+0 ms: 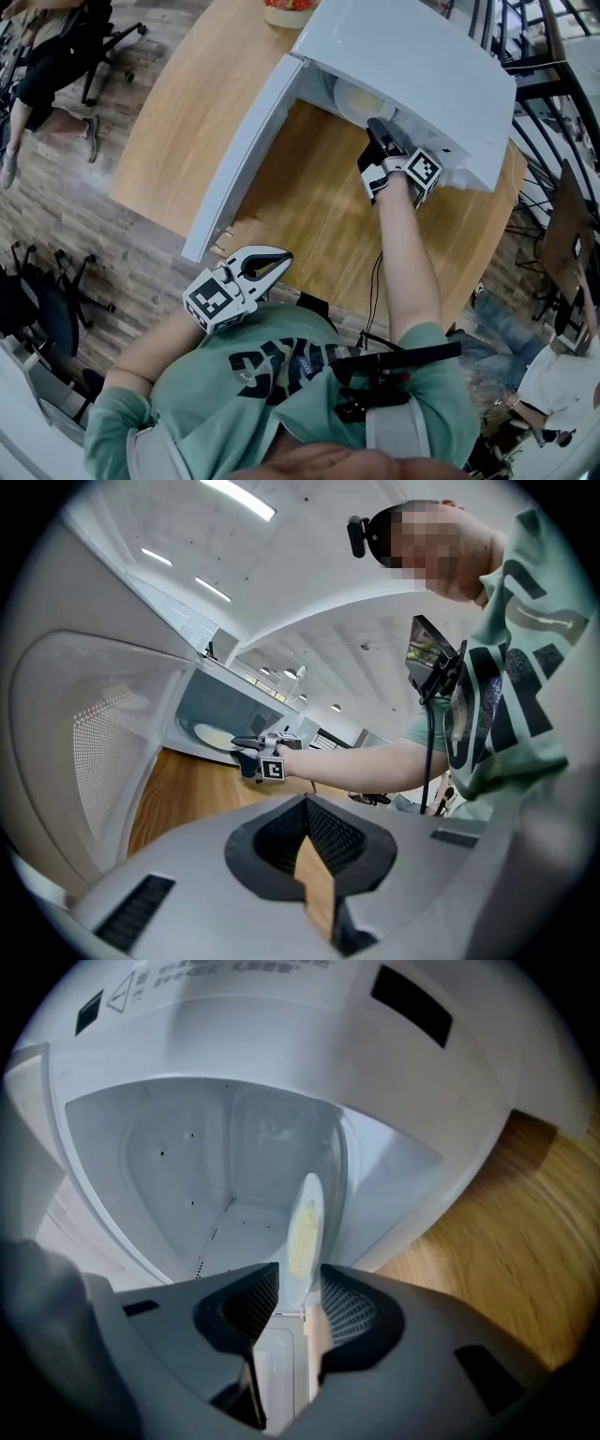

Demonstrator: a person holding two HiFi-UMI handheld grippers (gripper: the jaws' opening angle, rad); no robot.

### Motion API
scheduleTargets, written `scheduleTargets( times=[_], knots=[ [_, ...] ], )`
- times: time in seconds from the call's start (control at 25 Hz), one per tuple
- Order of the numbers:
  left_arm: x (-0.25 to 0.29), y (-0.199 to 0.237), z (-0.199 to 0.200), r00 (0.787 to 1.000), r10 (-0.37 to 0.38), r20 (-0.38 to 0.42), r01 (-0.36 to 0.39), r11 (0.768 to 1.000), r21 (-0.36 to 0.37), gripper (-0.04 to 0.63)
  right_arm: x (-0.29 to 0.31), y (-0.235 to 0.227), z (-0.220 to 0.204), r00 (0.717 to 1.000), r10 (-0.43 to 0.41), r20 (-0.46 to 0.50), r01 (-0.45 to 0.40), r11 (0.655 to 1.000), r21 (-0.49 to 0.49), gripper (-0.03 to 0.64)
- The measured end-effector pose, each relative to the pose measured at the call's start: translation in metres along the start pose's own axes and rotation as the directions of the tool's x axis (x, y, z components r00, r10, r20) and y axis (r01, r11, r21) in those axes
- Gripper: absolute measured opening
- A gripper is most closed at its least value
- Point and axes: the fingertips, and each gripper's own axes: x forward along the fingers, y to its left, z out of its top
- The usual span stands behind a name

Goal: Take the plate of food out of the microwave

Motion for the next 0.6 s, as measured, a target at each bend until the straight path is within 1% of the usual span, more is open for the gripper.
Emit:
scheduleTargets(
  times=[0.04, 0.08, 0.16, 0.2, 0.24, 0.32, 0.44, 0.6],
  knots=[
    [0.0, 0.001, -0.001, 1.0, 0.0, 0.002, 0.0, 1.0, -0.001, -0.003, 0.0, -0.003, 0.0, 1.0, -0.012, -0.002, 0.012, 1.0, 0.011, 0.14],
    [0.001, 0.002, -0.002, 1.0, 0.002, 0.002, -0.002, 1.0, -0.003, -0.003, 0.0, -0.007, 0.001, 1.0, -0.03, -0.005, 0.03, 0.999, 0.018, 0.122],
    [0.002, 0.003, -0.004, 1.0, 0.004, 0.0, -0.004, 1.0, -0.006, -0.003, -0.001, -0.013, 0.0, 0.998, -0.065, -0.009, 0.065, 0.998, 0.015, 0.057],
    [0.002, 0.003, -0.005, 1.0, 0.005, -0.001, -0.005, 1.0, -0.007, -0.003, -0.001, -0.014, 0.001, 0.997, -0.072, -0.008, 0.072, 0.997, 0.016, 0.057],
    [0.001, 0.003, -0.006, 1.0, 0.007, -0.003, -0.008, 1.0, -0.01, -0.003, -0.002, -0.015, 0.001, 0.997, -0.072, -0.003, 0.072, 0.997, 0.018, 0.052],
    [-0.001, 0.004, -0.007, 1.0, 0.012, -0.005, -0.012, 1.0, -0.013, -0.003, -0.002, -0.011, 0.003, 0.998, -0.054, 0.015, 0.053, 0.998, 0.02, 0.02],
    [-0.005, 0.006, -0.007, 1.0, 0.018, -0.005, -0.018, 1.0, -0.016, -0.003, -0.002, -0.003, 0.006, 0.999, -0.024, 0.029, 0.023, 1.0, 0.008, 0.014],
    [-0.009, 0.007, -0.006, 1.0, 0.023, -0.001, -0.023, 1.0, -0.019, -0.003, -0.005, 0.0, 0.003, 1.0, -0.006, 0.027, 0.005, 1.0, 0.004, 0.014]
  ],
)
